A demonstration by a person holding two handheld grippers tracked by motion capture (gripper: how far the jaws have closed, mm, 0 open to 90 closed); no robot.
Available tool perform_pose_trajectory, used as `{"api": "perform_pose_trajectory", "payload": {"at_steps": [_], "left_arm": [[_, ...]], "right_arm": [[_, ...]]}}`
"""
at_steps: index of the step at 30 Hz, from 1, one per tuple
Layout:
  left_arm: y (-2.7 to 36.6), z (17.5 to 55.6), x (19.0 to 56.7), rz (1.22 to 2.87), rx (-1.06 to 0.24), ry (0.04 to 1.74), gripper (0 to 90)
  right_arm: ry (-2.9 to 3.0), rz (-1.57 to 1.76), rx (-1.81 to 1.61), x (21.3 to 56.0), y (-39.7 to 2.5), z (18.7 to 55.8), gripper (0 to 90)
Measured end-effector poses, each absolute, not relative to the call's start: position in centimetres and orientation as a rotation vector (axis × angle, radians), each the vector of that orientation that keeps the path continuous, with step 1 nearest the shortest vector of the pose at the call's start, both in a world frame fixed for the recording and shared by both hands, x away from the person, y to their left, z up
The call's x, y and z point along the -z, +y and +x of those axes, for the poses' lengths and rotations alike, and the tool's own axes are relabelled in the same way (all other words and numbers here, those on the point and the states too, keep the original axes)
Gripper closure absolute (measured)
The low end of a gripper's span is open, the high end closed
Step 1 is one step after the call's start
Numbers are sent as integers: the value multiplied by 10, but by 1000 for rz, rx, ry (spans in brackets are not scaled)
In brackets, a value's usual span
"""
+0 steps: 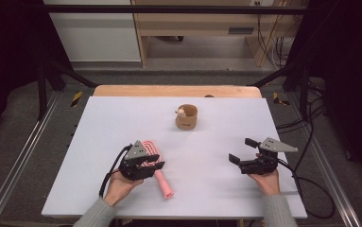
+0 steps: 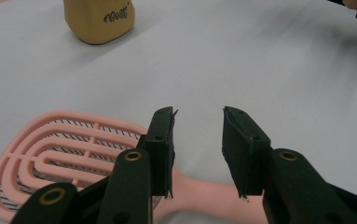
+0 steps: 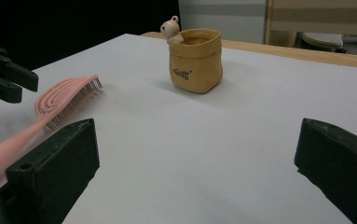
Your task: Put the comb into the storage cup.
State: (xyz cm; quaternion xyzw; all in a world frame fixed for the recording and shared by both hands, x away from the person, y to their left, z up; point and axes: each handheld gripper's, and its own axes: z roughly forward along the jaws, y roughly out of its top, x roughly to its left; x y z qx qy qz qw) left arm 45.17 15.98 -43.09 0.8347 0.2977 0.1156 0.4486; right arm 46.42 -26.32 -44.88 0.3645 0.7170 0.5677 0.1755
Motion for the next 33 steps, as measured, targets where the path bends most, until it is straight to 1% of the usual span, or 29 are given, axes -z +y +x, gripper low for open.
{"api": "perform_pose_trajectory", "payload": {"at_steps": [8, 20, 33], "left_arm": [[160, 451, 433, 2065, -274, 742, 737], [151, 449, 441, 2121, -239, 714, 883], [142, 448, 449, 2175, -200, 695, 894]], "right_arm": [[2035, 1032, -1606, 449, -263, 464, 3], [2034, 1031, -1607, 449, -263, 464, 3], [2032, 1031, -1606, 449, -263, 464, 3]]}}
